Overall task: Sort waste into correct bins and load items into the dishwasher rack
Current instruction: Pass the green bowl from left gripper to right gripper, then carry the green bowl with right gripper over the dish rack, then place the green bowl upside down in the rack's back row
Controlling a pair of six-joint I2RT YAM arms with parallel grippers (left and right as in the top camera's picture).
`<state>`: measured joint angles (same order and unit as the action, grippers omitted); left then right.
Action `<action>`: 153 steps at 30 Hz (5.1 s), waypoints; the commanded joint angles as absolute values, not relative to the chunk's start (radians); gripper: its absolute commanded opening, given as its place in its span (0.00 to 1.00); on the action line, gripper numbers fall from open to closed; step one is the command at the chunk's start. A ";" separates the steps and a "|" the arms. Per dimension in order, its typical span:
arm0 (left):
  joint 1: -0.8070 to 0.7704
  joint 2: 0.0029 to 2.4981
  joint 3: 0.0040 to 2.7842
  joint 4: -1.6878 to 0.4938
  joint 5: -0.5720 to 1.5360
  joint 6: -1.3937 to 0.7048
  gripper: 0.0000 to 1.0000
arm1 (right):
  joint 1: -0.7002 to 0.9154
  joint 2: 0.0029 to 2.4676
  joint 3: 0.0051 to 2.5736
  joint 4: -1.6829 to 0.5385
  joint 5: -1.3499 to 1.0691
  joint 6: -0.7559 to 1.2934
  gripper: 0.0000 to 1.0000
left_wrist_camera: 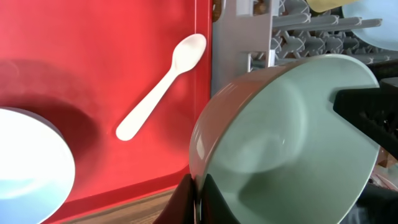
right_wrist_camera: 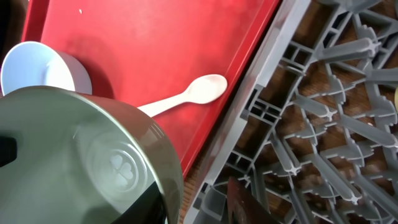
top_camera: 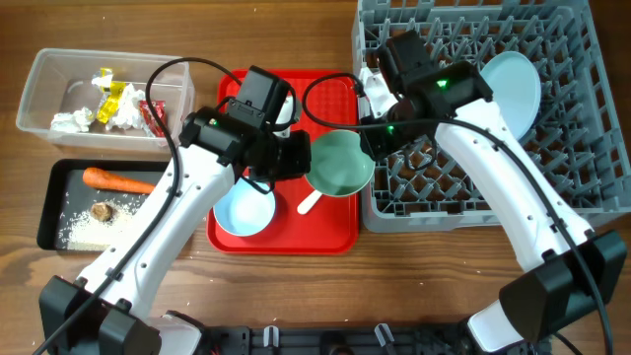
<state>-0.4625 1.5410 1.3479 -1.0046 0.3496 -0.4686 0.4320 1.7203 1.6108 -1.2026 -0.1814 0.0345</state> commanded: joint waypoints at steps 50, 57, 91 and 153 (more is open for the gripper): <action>-0.226 1.472 1.375 -1.003 0.347 -0.449 1.00 | 0.306 1.804 1.562 -0.220 0.517 -0.337 0.04; -0.226 1.472 1.375 -1.003 0.347 -0.449 1.00 | 0.217 2.054 1.562 0.204 0.599 -0.787 0.04; -0.226 1.472 1.375 -1.003 0.347 -0.449 1.00 | 0.400 2.172 1.562 -0.014 0.911 -0.852 0.90; -0.226 1.472 1.375 -1.003 0.347 -0.449 1.00 | 0.099 1.966 1.579 -0.272 -0.124 0.030 0.04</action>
<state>-0.2317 1.4899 1.3579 -1.0054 0.3454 -0.4572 0.0963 1.9785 1.5604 -0.2943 -0.1452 0.0120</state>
